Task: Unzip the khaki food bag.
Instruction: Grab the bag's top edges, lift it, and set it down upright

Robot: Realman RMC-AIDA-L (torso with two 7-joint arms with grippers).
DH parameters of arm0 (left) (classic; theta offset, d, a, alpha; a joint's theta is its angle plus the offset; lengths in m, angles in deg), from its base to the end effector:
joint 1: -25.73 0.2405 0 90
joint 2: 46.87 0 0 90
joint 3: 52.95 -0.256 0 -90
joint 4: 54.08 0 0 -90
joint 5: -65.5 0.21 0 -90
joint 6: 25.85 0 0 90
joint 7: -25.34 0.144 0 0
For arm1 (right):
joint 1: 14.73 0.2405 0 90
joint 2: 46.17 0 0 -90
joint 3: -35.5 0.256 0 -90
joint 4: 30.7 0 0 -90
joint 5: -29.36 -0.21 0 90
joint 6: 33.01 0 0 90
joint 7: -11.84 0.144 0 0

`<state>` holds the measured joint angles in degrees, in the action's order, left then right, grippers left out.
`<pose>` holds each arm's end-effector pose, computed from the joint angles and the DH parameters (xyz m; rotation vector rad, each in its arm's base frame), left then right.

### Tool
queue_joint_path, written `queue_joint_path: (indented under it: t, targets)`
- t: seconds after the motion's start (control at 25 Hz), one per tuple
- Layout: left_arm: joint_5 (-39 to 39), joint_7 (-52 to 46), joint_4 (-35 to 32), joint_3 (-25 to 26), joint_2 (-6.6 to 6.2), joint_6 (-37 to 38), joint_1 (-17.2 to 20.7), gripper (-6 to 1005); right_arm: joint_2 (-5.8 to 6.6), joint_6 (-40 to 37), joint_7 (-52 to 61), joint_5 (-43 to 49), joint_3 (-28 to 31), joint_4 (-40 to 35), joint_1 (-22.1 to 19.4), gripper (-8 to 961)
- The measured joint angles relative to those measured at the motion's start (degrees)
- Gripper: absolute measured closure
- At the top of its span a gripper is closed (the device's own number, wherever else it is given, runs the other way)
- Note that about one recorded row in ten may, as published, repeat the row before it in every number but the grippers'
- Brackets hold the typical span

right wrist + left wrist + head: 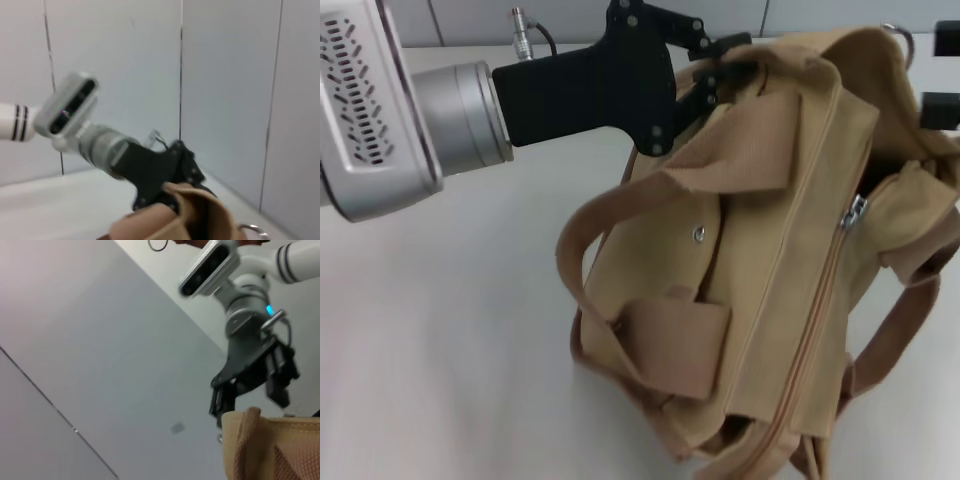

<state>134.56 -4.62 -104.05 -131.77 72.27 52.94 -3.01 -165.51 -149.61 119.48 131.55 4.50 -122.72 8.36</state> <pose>-0.1326 0.3421 -0.0166 -2.3389 0.8162 -0.9152 0.1784 0.2753 0.1571 -2.6792 0.2337 0.6590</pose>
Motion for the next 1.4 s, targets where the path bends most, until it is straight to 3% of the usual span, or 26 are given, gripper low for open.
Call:
queue_joint_path:
  t: [0.28, 0.6, 1.04, 1.4]
  targets:
    - [-2.72, 2.06, -0.41, -1.62, -0.02, -3.72, 0.38, 895, -0.40, 3.55, -12.60, -9.50, -0.51, 3.09, -6.60, 263]
    - [-5.78, 5.40, -1.73, -1.76, -0.09, -4.11, 2.59, 895, -0.40, 8.64, -22.54, -8.13, -2.07, 9.55, -7.38, 262]
    - [-11.32, 12.30, -2.24, -4.44, -0.05, -4.52, 6.55, 893, -0.46, 11.79, -52.71, -16.40, -3.84, 30.36, -9.25, 261]
    - [-11.99, 13.55, -2.75, -5.97, -0.14, -4.34, 7.08, 892, -0.56, 12.14, -71.53, -22.08, -5.08, 45.98, -6.36, 261]
